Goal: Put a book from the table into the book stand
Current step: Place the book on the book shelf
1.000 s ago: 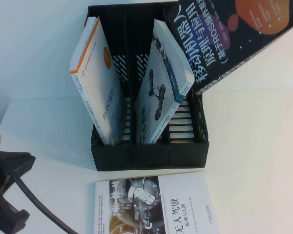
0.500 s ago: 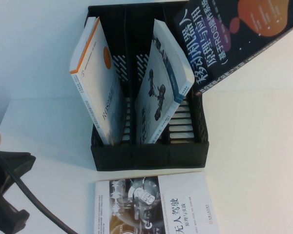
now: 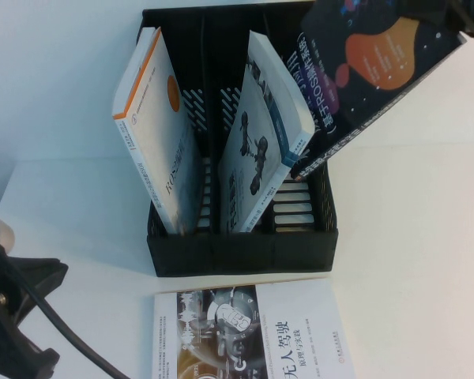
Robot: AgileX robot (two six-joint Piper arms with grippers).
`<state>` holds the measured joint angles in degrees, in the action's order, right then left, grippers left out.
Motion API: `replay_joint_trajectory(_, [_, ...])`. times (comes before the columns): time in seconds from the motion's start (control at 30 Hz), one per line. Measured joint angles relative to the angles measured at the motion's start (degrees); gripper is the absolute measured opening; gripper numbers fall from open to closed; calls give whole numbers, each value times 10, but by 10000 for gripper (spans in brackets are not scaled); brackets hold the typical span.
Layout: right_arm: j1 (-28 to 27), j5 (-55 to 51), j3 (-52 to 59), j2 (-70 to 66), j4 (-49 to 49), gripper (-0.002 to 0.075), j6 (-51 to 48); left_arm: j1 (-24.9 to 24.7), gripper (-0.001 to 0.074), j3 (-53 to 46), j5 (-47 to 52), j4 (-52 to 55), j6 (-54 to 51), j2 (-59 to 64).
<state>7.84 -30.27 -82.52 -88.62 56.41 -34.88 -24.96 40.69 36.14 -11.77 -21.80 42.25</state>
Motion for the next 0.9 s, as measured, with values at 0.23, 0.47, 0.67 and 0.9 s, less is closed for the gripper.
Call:
replay_joint_trajectory(0.23, [6, 4, 0, -39, -5, 179, 8, 0, -4, 0, -5, -4, 0, 0])
replay_joint_trajectory(0.47, [6, -3, -2, -69, -5, 179, 8, 0, -4, 0, -6, -4, 0, 0])
replay_joint_trajectory(0.67, [6, -2, -5, -79, -5, 179, 8, 0, -4, 0, -7, -4, 0, 0])
replay_joint_trajectory(0.9, [6, 6, -4, -53, -13, 179, 8, 0, -4, 0, -10, -4, 0, 0])
